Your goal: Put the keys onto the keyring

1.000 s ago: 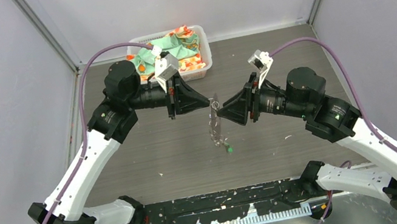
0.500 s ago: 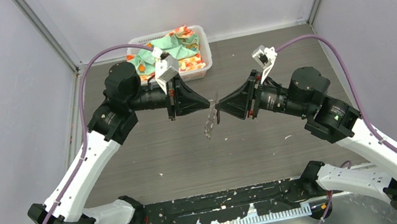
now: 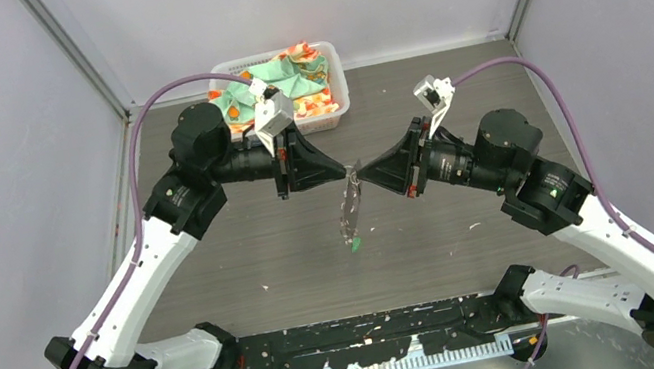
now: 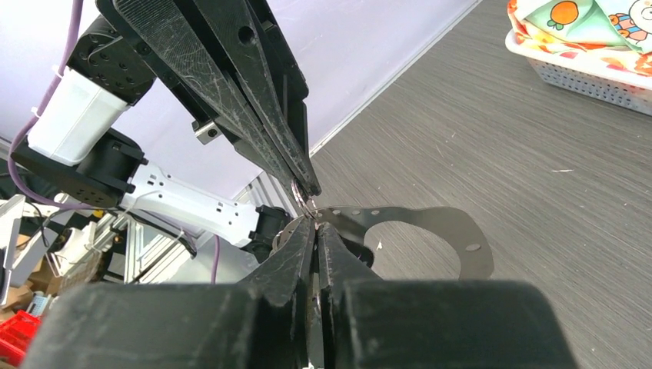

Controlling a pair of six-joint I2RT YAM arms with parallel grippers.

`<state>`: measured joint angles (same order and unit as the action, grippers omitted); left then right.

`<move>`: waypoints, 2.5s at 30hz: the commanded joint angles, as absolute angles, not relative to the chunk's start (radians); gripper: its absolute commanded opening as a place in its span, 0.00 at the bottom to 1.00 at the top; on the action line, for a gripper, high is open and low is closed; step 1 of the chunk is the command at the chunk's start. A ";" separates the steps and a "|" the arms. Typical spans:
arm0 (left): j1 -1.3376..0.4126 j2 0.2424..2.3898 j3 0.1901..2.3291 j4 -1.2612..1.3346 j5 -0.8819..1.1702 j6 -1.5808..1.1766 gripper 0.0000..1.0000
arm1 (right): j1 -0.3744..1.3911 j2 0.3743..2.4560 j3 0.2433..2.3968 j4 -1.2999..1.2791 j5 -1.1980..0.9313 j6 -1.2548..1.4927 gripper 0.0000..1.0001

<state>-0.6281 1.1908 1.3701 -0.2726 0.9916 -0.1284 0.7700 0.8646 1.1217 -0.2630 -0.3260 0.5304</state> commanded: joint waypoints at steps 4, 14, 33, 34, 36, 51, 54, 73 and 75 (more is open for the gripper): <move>-0.627 1.157 1.387 -0.187 1.003 -0.141 0.00 | 0.764 0.881 1.146 -0.260 -0.368 0.527 0.10; -0.628 1.154 1.392 -0.171 1.014 -0.160 0.00 | 0.761 0.924 1.160 -0.273 -0.419 0.520 0.16; -0.628 1.154 1.387 -0.173 1.014 -0.167 0.00 | 0.747 0.932 1.352 -0.440 -0.392 0.326 0.53; -0.627 1.154 1.386 -0.173 1.014 -0.168 0.00 | 0.747 0.941 1.354 -0.434 -0.402 0.323 0.53; -0.628 1.154 1.387 -0.173 1.012 -0.170 0.00 | 0.747 0.959 1.359 -0.433 -0.414 0.317 0.52; -0.629 1.152 1.381 -0.180 1.016 -0.176 0.00 | 0.746 1.002 1.346 -0.373 -0.505 0.317 0.06; -0.628 1.156 1.381 -0.209 1.022 -0.150 0.00 | 0.746 1.006 1.353 -0.408 -0.535 0.295 0.01; -0.679 1.386 1.750 -1.012 1.125 0.417 0.29 | 0.746 1.180 1.617 -0.862 -0.600 0.074 0.01; -0.693 1.402 1.774 -1.062 1.094 0.463 0.26 | 0.746 1.187 1.630 -0.875 -0.603 0.068 0.01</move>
